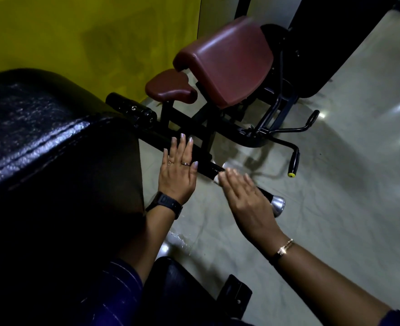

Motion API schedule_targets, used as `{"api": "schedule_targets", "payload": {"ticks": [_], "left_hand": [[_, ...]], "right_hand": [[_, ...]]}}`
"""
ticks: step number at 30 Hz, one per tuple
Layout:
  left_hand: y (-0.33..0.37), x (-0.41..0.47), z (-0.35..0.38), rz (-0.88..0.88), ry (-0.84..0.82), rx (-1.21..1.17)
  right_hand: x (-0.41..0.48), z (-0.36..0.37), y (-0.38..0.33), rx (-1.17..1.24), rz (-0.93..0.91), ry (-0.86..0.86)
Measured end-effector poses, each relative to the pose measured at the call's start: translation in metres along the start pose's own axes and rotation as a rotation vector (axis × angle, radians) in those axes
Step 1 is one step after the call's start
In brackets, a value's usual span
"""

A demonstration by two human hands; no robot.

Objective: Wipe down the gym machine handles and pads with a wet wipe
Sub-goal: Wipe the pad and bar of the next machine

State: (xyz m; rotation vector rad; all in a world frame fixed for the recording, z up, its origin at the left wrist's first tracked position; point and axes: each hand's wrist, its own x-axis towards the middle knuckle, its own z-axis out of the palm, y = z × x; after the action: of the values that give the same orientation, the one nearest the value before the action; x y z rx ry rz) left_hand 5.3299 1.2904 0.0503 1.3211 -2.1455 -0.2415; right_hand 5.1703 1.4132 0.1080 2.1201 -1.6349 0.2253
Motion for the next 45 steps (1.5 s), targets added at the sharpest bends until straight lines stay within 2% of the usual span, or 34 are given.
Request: {"api": "schedule_targets", "payload": {"ticks": [2, 3, 6, 8, 11, 14, 17, 19, 21, 23, 25, 31, 34, 36, 38, 40, 43, 45], "left_hand": [[-0.001, 0.0, 0.0, 0.004, -0.006, -0.011], [-0.002, 0.0, 0.0, 0.004, -0.011, -0.013], [0.0, 0.0, -0.002, 0.001, -0.021, -0.019], [0.001, 0.0, -0.003, -0.004, -0.018, -0.03], [0.001, 0.001, -0.003, -0.025, -0.003, -0.055], [0.004, 0.0, -0.003, -0.033, 0.006, -0.062], [0.008, 0.004, -0.005, -0.227, 0.031, -0.077], [0.008, 0.012, -0.008, -0.448, 0.044, -0.1], [0.004, 0.02, -0.01, -0.558, 0.019, -0.119], [0.0, 0.023, -0.014, -0.546, 0.017, -0.104], [-0.002, 0.024, -0.016, -0.532, 0.038, -0.113], [-0.005, 0.024, -0.019, -0.5, 0.166, -0.242], [-0.005, 0.022, -0.021, -0.509, 0.229, -0.317], [-0.003, 0.022, -0.022, -0.577, 0.267, -0.453], [-0.003, 0.021, -0.021, -0.653, 0.252, -0.591], [-0.006, 0.022, -0.017, -0.654, 0.27, -0.65], [-0.015, 0.026, -0.008, -0.605, 0.357, -0.729], [-0.021, 0.026, -0.002, -0.598, 0.421, -0.79]], "right_hand": [[0.008, -0.001, -0.007, 0.035, 0.087, 0.017], [0.009, 0.001, -0.011, 0.045, 0.057, 0.005], [-0.009, 0.008, -0.009, -0.009, -0.175, -0.11], [-0.026, 0.003, 0.001, -0.044, -0.255, -0.162], [-0.027, -0.013, 0.011, 0.065, -0.241, -0.084], [0.006, -0.022, 0.006, 0.226, -0.111, 0.057], [0.049, -0.017, -0.001, 0.302, -0.013, 0.055], [0.071, -0.008, -0.008, 0.32, 0.032, -0.056], [0.078, 0.0, -0.015, 0.325, 0.012, -0.204], [0.075, 0.002, -0.019, 0.259, -0.095, -0.309], [0.078, -0.003, -0.018, 0.174, -0.149, -0.332], [0.116, -0.008, -0.03, 0.274, -0.058, -0.424], [0.117, 0.003, -0.034, 0.241, -0.268, -0.382], [0.109, 0.007, -0.027, 0.185, -0.421, -0.32], [0.108, 0.016, -0.017, 0.143, -0.479, -0.296], [0.114, 0.017, -0.02, 0.144, -0.451, -0.287], [0.135, 0.015, -0.039, 0.212, -0.341, -0.373], [0.149, 0.015, -0.043, 0.268, -0.351, -0.383]]}}
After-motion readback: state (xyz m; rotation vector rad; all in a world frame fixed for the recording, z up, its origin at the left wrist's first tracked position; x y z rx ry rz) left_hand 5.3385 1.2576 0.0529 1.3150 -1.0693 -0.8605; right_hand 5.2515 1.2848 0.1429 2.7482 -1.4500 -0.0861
